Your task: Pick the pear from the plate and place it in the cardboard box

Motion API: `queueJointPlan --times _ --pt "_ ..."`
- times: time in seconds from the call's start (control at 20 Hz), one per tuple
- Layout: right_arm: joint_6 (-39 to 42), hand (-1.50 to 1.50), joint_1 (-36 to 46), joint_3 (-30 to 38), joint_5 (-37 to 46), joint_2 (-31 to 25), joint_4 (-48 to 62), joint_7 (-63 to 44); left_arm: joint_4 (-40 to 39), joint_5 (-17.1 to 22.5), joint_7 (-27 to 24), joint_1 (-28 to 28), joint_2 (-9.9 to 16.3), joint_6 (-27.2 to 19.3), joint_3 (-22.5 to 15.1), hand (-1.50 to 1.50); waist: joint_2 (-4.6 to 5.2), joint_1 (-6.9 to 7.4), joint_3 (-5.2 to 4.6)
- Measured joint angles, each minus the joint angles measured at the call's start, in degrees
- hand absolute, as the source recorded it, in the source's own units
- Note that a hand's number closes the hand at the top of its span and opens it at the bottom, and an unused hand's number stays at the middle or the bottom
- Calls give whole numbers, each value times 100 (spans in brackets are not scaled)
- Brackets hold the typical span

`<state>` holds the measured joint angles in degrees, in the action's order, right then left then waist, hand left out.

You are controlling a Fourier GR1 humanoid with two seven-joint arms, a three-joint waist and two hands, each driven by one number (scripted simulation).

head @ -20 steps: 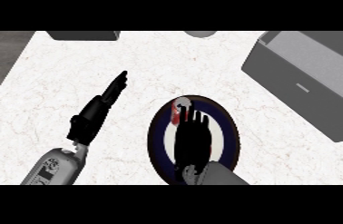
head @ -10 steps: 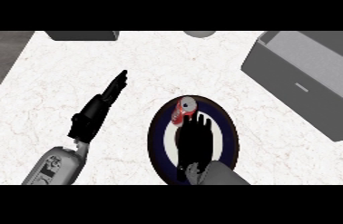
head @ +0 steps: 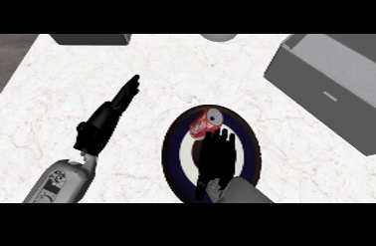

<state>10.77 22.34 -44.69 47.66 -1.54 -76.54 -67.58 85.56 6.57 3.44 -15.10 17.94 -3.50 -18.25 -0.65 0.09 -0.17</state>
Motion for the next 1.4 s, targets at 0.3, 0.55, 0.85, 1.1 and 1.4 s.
queueJointPlan --times 0.3,0.55,0.85,1.1,1.4 --pt "14 150 -85 171 133 3 180 53 -20 -54 48 -26 -51 65 55 0 -9 -8 -6" --pt "89 150 -172 282 212 -6 210 246 46 -163 55 46 -128 52 63 0 -25 -9 -11" --pt "231 150 -247 125 322 -524 -99 1114 12 -193 1 124 -100 173 174 0 -19 -13 5" --pt "208 150 -284 -353 131 -1643 -858 3108 5 -182 -33 182 -105 174 185 0 -9 -9 49" --pt "-384 150 -215 -358 5 -2973 -1725 5174 2 -171 -48 253 -134 134 205 0 -19 -172 81"
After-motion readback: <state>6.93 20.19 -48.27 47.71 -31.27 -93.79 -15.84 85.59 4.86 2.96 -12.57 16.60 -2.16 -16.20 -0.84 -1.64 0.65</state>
